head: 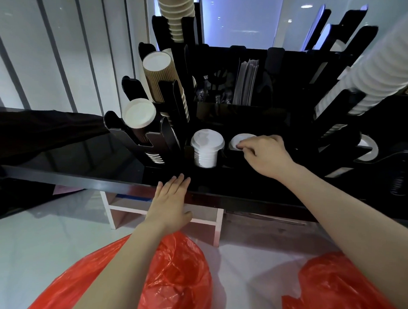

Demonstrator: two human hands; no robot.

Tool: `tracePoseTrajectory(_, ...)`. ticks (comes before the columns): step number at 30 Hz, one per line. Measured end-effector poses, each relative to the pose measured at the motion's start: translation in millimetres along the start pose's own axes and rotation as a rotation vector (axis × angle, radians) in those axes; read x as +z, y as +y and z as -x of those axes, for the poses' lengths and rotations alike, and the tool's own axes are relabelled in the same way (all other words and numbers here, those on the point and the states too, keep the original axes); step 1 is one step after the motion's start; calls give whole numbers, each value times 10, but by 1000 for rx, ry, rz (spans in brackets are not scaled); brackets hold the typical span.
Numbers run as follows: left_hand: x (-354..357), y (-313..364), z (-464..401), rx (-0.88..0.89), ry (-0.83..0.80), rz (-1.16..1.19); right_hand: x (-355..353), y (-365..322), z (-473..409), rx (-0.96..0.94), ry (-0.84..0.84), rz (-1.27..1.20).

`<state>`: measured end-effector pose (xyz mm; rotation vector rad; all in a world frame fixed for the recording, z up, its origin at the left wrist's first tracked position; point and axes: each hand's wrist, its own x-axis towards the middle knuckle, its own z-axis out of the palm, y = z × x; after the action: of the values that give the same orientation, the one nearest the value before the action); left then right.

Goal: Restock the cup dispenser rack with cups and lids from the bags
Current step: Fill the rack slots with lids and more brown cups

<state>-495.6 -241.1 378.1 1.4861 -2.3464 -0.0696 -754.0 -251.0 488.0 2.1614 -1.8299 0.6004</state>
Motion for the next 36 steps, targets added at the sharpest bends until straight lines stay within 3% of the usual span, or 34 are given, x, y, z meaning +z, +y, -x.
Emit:
tracePoseTrajectory(7,20,-11,-12,-1,13,-7,39,-260,-73,-85,123,-237)
tracePoseTrajectory(11,24,-16,-23,1,13,-9,143,-548,-215,-138,45,-152)
tracePoseTrajectory(19,45,-30,-24,3,25,0,196,-760,-473,-4,-218,22)
tracePoseTrajectory(28,-198,51,-4,34,-67,-70,-73,-605,1,-65,116,-197)
tracePoseTrajectory(36,-812,680,-25,257,175,24,-777,-352,509,-89,121,-153)
